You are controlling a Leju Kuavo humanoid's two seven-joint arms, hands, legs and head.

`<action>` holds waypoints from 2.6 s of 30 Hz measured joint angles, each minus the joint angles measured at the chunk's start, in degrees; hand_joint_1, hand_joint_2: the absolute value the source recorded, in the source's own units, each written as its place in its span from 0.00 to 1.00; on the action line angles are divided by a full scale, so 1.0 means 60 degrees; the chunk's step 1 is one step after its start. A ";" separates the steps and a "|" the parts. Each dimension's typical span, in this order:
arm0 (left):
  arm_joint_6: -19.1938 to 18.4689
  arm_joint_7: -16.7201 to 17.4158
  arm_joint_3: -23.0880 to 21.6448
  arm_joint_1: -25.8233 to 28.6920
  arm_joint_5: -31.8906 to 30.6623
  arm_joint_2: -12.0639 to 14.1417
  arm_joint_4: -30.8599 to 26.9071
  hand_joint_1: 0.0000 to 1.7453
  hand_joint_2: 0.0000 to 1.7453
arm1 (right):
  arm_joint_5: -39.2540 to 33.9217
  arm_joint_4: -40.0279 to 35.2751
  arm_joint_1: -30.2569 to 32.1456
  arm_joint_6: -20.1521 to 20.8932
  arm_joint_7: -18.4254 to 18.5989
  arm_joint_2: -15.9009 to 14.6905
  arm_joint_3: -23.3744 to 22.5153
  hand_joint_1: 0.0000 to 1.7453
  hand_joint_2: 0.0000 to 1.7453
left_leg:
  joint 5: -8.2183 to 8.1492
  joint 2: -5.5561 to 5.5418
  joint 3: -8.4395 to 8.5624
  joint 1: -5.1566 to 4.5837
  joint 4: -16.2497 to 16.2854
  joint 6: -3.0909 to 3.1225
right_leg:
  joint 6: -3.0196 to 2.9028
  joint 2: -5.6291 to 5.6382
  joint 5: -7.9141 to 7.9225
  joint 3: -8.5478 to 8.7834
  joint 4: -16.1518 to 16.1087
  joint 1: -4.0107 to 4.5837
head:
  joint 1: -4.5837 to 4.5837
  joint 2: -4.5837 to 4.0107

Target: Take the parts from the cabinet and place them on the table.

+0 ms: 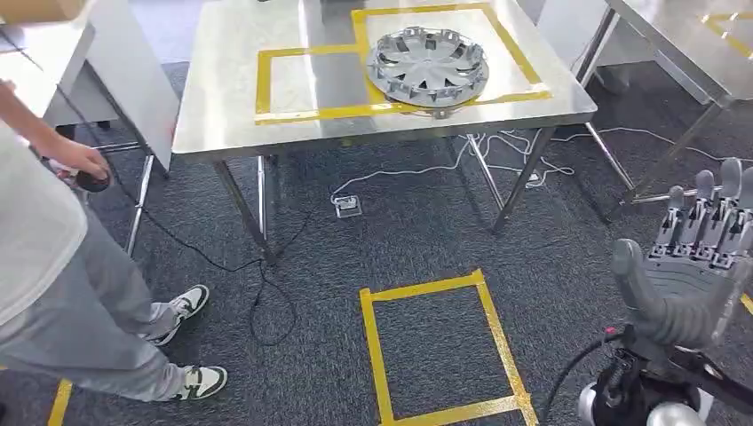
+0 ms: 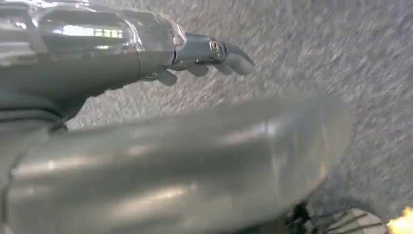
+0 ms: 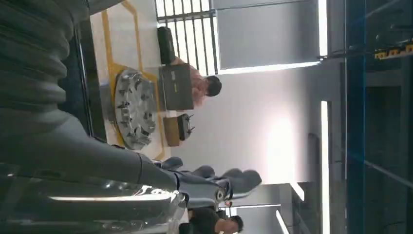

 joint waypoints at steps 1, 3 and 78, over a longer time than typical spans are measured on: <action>0.0000 -0.0004 0.0000 0.0001 -0.0004 -0.0029 -0.0004 0.00 0.00 | -0.0004 0.0000 0.0001 0.0000 0.0000 0.0000 0.0022 0.00 1.00 | 0.0129 -0.0002 -0.0143 -0.0006 0.0015 0.0004 | 0.0053 -0.0002 -0.0582 -0.0032 0.0719 -0.0034 | 0.0015 0.0000; 0.0004 -0.0004 0.0000 0.0002 -0.0004 -0.0036 0.0000 0.00 0.00 | -0.0004 0.0004 -0.0002 0.0000 0.0000 -0.0003 0.0066 0.00 1.00 | 0.0378 0.0011 -0.0488 -0.0012 0.0075 -0.0009 | 0.0125 0.0000 -0.0818 -0.0032 0.1936 -0.0059 | 0.0026 0.0000; -0.0022 -0.0346 0.0004 0.0102 0.0251 -0.0142 0.0000 0.00 0.00 | 0.5166 0.0237 -0.0549 -0.0630 0.3548 -0.0346 0.0725 0.00 0.00 | -0.0943 0.0049 -0.2121 0.0246 0.2994 -0.0689 | -0.0298 -0.0229 0.0382 0.1797 -0.1394 -0.0081 | -0.0073 0.0003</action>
